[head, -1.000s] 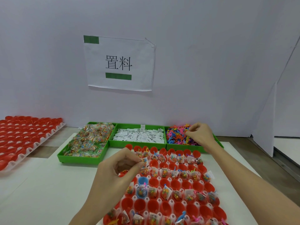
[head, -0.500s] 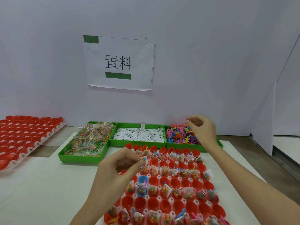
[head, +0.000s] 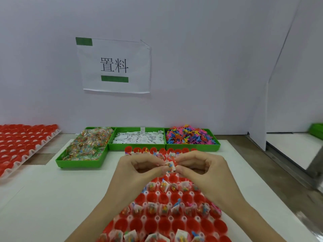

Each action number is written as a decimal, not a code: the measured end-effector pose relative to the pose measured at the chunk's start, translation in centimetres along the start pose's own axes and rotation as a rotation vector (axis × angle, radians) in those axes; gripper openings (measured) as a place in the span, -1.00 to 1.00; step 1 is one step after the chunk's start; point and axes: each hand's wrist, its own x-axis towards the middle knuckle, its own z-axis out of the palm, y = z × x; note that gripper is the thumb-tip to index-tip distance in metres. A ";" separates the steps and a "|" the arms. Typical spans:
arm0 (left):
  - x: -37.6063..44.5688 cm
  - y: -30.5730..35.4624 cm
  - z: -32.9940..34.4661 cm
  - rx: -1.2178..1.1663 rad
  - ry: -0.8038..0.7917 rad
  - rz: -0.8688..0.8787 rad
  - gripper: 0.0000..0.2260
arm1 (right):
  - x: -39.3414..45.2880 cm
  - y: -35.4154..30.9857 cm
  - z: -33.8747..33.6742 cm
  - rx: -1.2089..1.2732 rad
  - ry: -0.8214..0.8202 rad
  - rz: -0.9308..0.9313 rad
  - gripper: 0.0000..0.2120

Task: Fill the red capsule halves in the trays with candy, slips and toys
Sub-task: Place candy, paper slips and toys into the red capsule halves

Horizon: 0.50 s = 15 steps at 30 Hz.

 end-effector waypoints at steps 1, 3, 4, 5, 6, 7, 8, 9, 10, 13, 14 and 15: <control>-0.1 0.2 0.6 -0.001 -0.011 0.001 -0.91 | -0.6 -0.1 -0.3 0.001 0.006 -0.004 -0.79; -0.2 0.7 1.7 0.022 -0.044 0.010 -0.92 | -1.6 -0.3 -1.1 0.000 0.026 -0.003 -0.71; -0.3 0.8 2.1 0.032 -0.066 0.016 -0.93 | -2.0 -0.3 -1.5 -0.007 0.041 0.003 -0.69; -0.5 1.0 2.6 0.037 -0.081 0.023 -0.93 | -2.4 -0.3 -1.9 -0.012 0.051 0.011 -0.69; -0.7 1.2 3.0 0.037 -0.088 0.026 -0.92 | -2.7 -0.3 -2.3 0.001 0.052 0.021 -0.72; -0.9 1.3 3.4 0.037 -0.092 0.026 -0.92 | -3.0 -0.3 -2.6 0.033 0.045 0.037 -0.76; -1.1 1.4 3.8 0.042 -0.092 0.032 -0.91 | -3.3 -0.4 -3.0 0.084 0.032 0.059 -0.78; -1.4 1.3 4.1 0.051 -0.091 0.041 -0.91 | -3.7 -0.5 -3.3 0.132 0.016 0.083 -0.79; -1.7 1.3 4.5 0.054 -0.096 0.048 -0.91 | -3.9 -0.6 -3.6 0.169 -0.001 0.106 -0.80; -2.2 1.4 5.1 0.074 -0.087 0.049 -0.91 | -4.6 -0.5 -4.5 0.236 -0.047 0.178 -0.82; -2.3 1.5 5.2 0.073 -0.086 0.046 -0.91 | -4.9 -0.5 -4.7 0.248 -0.056 0.195 -0.82; -2.5 1.7 5.4 0.079 -0.092 0.046 -0.90 | -5.2 -0.5 -4.9 0.245 -0.063 0.202 -0.83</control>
